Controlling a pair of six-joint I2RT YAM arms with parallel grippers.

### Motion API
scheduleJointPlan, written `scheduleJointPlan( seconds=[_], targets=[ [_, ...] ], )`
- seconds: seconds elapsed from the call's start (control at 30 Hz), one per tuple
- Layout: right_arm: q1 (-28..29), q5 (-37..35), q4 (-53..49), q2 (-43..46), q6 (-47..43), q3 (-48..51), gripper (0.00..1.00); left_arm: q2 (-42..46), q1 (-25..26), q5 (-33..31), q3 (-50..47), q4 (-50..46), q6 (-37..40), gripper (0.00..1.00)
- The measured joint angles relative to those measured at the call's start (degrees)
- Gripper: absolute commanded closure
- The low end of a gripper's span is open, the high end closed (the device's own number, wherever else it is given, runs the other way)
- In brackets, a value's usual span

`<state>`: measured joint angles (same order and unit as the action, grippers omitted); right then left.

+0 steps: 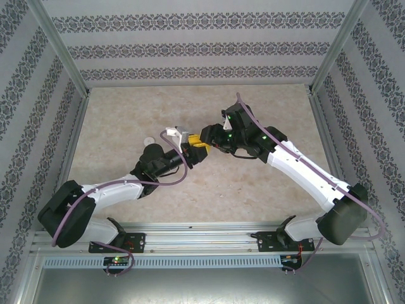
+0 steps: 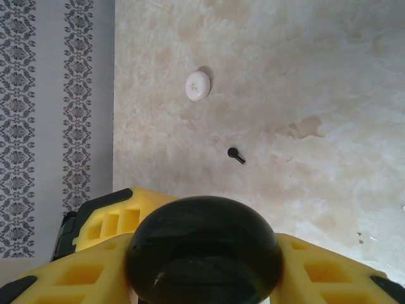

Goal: Insert wireless bluetooth earbuds into charging case

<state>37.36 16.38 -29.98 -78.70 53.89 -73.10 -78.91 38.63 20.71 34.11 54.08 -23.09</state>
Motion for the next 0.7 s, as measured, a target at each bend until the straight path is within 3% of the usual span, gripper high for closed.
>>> scheduleJointPlan(
  seconds=[0.27, 0.7],
  targets=[
    [0.0, -0.9, 0.3, 0.7, 0.0, 0.3, 0.57, -2.9, 0.0, 0.6, 0.2, 3.7, -2.9, 0.93],
    [-0.9, 0.5, 2.6, 6.3, -3.6, 2.1, 0.36, 1.2, -1.2, 3.3, 0.2, 2.7, -4.0, 1.00]
  ],
)
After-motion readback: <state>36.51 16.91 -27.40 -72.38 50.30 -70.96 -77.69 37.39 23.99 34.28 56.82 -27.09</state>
